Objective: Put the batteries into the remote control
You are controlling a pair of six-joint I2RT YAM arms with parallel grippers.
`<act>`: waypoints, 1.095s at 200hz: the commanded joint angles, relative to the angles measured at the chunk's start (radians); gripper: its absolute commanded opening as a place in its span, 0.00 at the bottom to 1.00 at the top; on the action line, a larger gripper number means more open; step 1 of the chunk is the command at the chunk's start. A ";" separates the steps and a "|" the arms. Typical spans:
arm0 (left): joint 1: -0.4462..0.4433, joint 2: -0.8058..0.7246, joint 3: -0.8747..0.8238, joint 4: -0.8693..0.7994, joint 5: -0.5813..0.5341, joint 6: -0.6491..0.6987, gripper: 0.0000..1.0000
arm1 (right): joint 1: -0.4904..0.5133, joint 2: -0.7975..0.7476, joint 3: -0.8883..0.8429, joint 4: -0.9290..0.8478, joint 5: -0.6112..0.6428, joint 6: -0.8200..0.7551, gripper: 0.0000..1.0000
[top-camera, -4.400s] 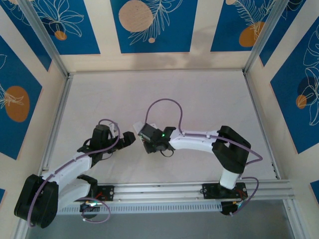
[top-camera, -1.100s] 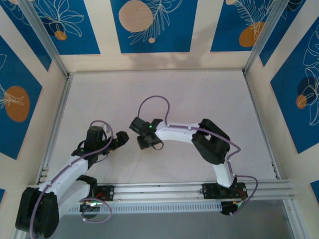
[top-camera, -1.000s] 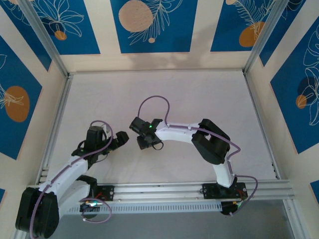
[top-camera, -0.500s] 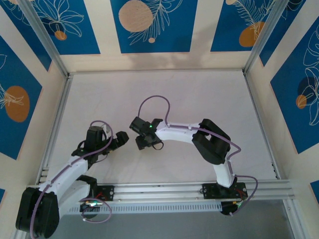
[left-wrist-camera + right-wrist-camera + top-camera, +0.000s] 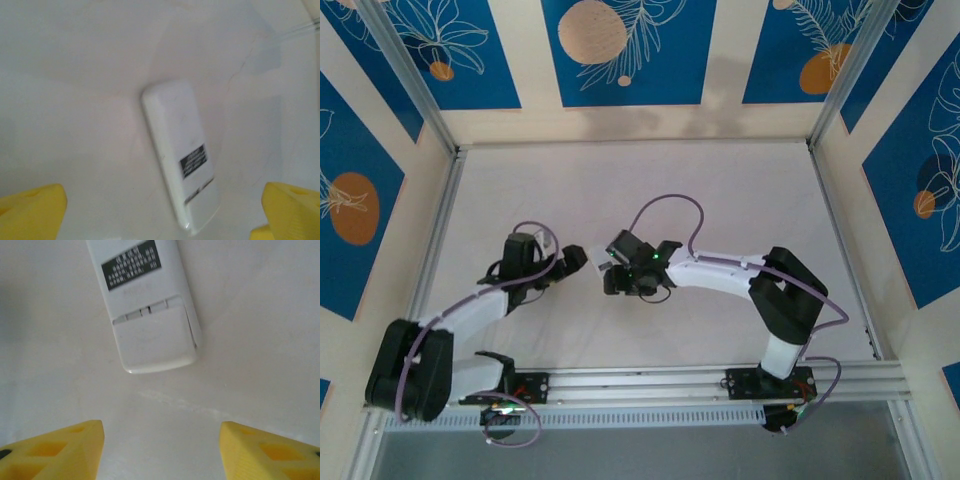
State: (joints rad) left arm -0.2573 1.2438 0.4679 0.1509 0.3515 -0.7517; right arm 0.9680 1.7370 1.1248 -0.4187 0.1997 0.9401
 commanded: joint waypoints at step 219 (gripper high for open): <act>0.012 0.336 0.176 0.266 0.102 0.071 1.00 | -0.092 0.133 -0.122 0.371 -0.164 0.475 0.50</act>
State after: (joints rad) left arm -0.2573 1.5604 0.6296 0.3836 0.4213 -0.6968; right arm 0.8783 1.8133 0.9623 -0.0242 0.0387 1.4158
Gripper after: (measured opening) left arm 0.999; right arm 0.504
